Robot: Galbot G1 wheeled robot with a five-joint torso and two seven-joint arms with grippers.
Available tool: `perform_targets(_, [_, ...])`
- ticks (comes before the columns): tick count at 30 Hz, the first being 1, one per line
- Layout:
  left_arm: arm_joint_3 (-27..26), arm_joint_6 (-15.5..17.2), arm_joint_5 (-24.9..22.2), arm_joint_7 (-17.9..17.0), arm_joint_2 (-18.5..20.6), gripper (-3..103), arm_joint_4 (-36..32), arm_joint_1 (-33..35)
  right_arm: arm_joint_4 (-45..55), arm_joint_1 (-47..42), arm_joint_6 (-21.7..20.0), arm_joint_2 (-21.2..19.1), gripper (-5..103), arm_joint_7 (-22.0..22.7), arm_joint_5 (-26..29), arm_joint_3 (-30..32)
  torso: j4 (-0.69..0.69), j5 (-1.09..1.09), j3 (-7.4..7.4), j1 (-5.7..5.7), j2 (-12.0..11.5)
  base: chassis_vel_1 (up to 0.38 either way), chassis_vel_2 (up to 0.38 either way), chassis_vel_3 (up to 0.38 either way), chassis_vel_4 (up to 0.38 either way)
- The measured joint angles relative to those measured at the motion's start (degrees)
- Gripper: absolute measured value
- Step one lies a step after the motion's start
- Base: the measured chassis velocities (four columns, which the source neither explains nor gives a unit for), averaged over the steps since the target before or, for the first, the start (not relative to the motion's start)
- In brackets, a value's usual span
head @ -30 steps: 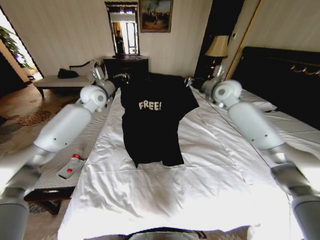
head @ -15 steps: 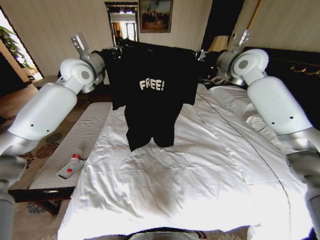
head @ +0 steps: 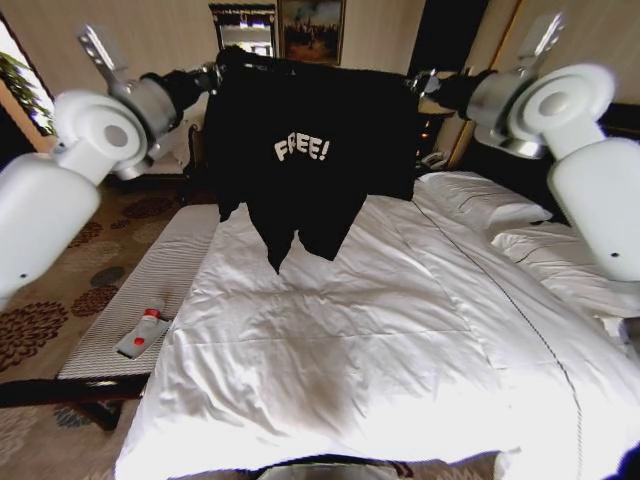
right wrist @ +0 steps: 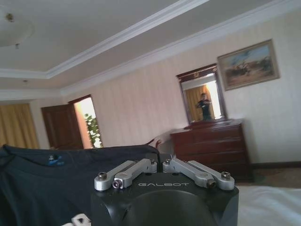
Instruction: Fold the clothes on the bed.
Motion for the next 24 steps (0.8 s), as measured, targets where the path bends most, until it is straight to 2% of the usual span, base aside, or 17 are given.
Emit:
perform_targets(2, [-1.46,0.06,-0.57,-0.2,1.33,2,-1.79,1.05,1.74,-0.13,-0.34,-0.45,0,1.35,1.52,0.47,0.0,0.0,0.0,0.0,0.0,0.0,0.0,0.0,0.0])
perform_targets(6, [-13.5,0.66,-4.68,-2.28,9.06,2,-10.81,10.72,10.0,0.23,-1.96,-3.09,0,7.76,9.2,3.08,0.02,-0.01,-0.01,-0.01,0.0,0.0,0.0,0.0,0.0])
perform_targets(7, [-13.5,0.66,-4.68,-2.28,9.06,2,-10.81,10.72,10.0,0.23,-1.96,-3.09,0,7.76,9.2,3.08,0.02,-0.01,-0.01,-0.01,0.0,0.0,0.0,0.0,0.0])
perform_targets(8, [-16.04,0.71,-5.43,-2.36,10.97,2,-12.39,13.49,11.36,0.38,-2.31,-3.73,0,9.05,11.31,3.83,0.01,-0.01,-0.01,-0.01,0.01,0.0,0.0,0.0,0.0])
perform_targets(10, [-23.61,0.6,-7.74,-1.76,17.72,2,-16.93,21.84,15.81,0.25,-3.42,-6.32,0,12.44,18.44,6.9,0.01,-0.05,-0.01,0.0,0.0,0.0,0.0,0.0,0.0])
perform_targets(11, [-29.44,0.24,-9.68,-0.89,21.92,2,-19.36,27.02,18.26,-0.56,-3.99,-7.97,0,13.83,21.84,9.06,0.03,-0.05,-0.01,0.01,0.0,0.0,0.0,0.0,0.0])
perform_targets(12, [-31.72,0.0,-10.62,-0.53,23.67,2,-20.43,29.04,19.53,-1.23,-4.18,-8.91,0,14.46,23.48,10.46,0.06,-0.01,-0.01,0.0,0.0,0.0,0.0,0.0,0.0])
perform_targets(13, [-31.72,0.0,-10.62,-0.53,23.67,2,-20.43,29.04,19.53,-1.23,-4.18,-8.91,0,14.46,23.48,10.46,0.06,-0.01,-0.01,0.0,0.0,0.0,0.0,0.0,0.0])
perform_targets(15, [-36.86,-0.22,-14.69,-0.32,28.23,2,-23.93,33.64,24.19,-5.48,-4.93,-12.76,0,16.59,29.38,17.16,0.05,0.04,-0.02,-0.01,0.01,0.0,0.0,0.0,0.0])
perform_targets(16, [-38.11,-0.14,-17.07,-0.9,29.31,2,-25.5,34.27,26.66,-8.56,-5.07,-15.51,0,17.02,31.87,21.04,0.0,0.04,-0.03,-0.02,0.01,0.0,0.0,0.0,0.0])
perform_targets(17, [-38.11,-0.14,-17.07,-0.9,29.31,2,-25.5,34.27,26.66,-8.56,-5.07,-15.51,0,17.02,31.87,21.04,0.0,0.04,-0.03,-0.02,0.01,0.0,0.0,0.0,0.0])
perform_targets(20, [-38.76,1.16,-23.5,-2.61,31.96,2,-28.68,31.08,31.5,-13.31,-4.92,-22.75,0,17.11,37.17,26.86,-0.12,0.04,-0.02,-0.01,0.01,0.0,0.0,0.0,0.0])
perform_targets(21, [-38.69,1.68,-25.23,-2.86,33.18,2,-29.37,29.79,32.57,-14.23,-4.76,-24.51,0,17.18,39.01,28.49,-0.09,0.04,-0.02,-0.01,0.01,0.0,0.0,0.0,0.0])
perform_targets(22, [-38.69,1.68,-25.23,-2.86,33.18,2,-29.37,29.79,32.57,-14.23,-4.76,-24.51,0,17.18,39.01,28.49,-0.09,0.04,-0.02,-0.01,0.01,0.0,0.0,0.0,0.0])
perform_targets(24, [-38.38,3.46,-27.7,-3.92,34.66,2,-30.43,27.89,34.14,-16.11,-4.5,-27.22,0,17.94,42.51,31.85,0.05,0.08,-0.01,0.0,0.01,0.0,0.0,0.0,0.0])
